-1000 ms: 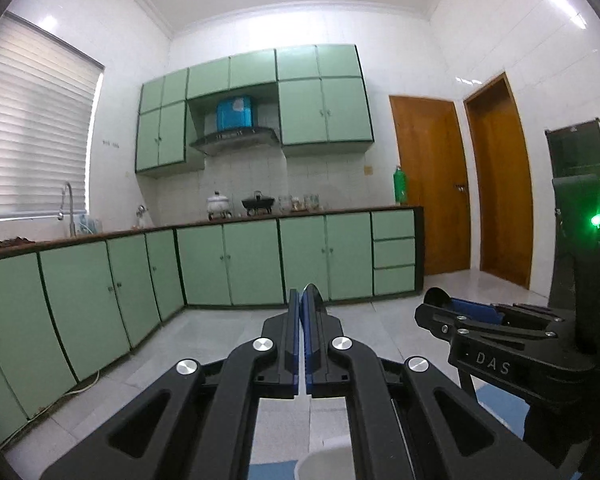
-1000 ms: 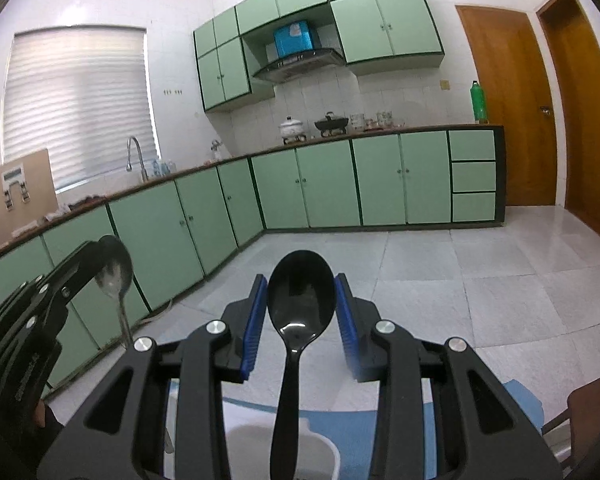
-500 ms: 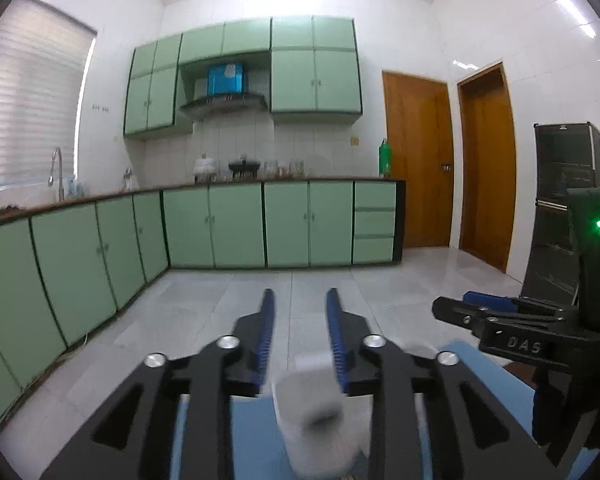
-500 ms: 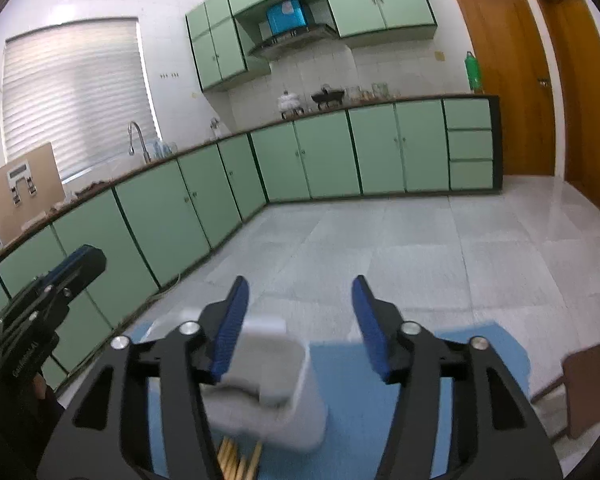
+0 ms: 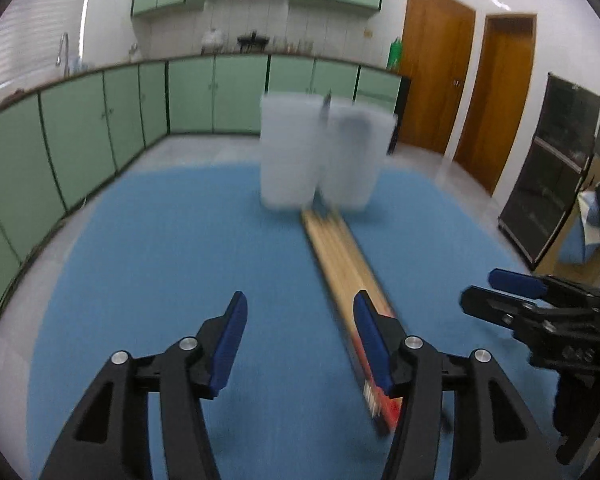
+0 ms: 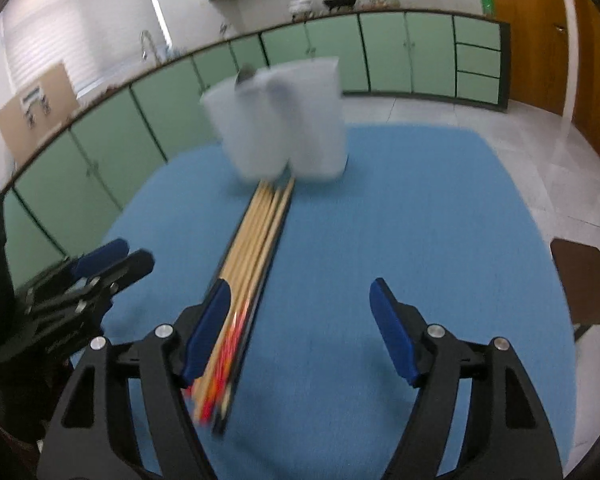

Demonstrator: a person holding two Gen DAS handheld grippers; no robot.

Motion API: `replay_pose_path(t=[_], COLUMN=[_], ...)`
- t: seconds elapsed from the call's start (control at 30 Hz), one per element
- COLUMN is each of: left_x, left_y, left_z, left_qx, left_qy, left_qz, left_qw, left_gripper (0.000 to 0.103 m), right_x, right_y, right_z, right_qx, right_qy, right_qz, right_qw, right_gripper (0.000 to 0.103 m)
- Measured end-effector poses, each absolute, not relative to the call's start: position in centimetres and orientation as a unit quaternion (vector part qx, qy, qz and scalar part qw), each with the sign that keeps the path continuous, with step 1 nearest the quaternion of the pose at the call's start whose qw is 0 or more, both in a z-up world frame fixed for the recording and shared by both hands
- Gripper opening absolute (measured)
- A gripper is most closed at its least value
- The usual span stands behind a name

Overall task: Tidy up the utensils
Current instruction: 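Move both open tools back down toward the chopsticks, then grasp a black chopstick with the right tool while the left tool grasps another black chopstick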

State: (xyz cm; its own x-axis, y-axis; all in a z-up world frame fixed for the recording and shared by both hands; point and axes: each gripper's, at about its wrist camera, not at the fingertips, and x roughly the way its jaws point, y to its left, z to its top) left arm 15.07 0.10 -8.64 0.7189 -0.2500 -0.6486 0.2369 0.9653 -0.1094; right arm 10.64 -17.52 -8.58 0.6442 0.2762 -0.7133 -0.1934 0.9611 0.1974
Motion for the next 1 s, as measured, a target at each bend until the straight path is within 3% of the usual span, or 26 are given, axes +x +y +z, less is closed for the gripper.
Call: replay_pose_path(t=[0.73,1.0], left_x=[11.8,11.0], left_y=[0.0,-0.4], left_z=[-11.6,-11.5], left_qx=[0.004,0.014], left_qy=[0.421,0.423], left_qz=[-0.104,-0.108], left_qw=[0.901,0.899], left_gripper=[0.060,0.060], right_x=[7.0,6.0], right_y=[-15.3,-15.0], right_z=[-11.1,-11.6], right_qx=[-0.021,-0.022], right_qy=[0.438,0.436], right_qz=[0.088,0.113], right_qw=[0.895,0.893], right_gripper=[0.066,0.042])
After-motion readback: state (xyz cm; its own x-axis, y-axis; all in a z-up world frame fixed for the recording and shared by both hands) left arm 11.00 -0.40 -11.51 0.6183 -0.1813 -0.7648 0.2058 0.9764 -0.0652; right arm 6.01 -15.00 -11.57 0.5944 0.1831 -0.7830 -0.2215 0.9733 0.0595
